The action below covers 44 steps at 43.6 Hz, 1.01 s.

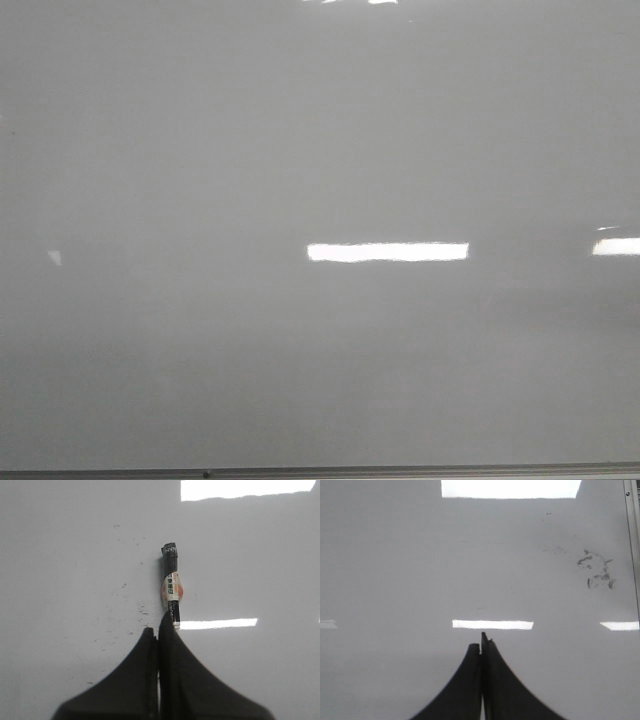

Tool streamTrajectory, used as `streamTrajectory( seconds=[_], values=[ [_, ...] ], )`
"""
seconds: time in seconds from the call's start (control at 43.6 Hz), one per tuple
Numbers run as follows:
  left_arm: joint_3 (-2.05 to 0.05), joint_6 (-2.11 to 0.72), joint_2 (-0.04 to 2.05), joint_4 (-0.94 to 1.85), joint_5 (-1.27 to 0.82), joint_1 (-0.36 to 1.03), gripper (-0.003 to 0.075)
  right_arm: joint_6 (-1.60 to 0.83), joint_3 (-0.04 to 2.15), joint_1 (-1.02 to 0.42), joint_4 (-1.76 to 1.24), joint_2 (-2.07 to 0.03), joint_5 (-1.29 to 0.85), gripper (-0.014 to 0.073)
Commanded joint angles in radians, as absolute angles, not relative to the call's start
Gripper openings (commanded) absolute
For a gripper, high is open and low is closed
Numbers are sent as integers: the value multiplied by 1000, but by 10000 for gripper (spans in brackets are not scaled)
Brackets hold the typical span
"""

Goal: Write number 7 on whiteboard

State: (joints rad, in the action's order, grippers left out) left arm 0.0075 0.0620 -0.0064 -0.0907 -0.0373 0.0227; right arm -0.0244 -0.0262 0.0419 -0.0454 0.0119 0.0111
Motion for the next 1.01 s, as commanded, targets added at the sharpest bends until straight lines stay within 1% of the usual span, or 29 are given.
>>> streamTrajectory(
  seconds=[0.0,0.665,0.802,0.986],
  values=[
    [20,67,-19,-82,46,27,-20,-30,-24,43,-45,29,92,-67],
    [20,67,-19,-82,46,27,-20,-30,-24,43,-45,29,94,-67],
    [20,67,-19,-82,103,27,-20,-30,-22,43,-45,29,127,-67],
    [-75,69,-19,-64,78,27,-20,-30,79,42,-46,28,69,-67]
  ],
)
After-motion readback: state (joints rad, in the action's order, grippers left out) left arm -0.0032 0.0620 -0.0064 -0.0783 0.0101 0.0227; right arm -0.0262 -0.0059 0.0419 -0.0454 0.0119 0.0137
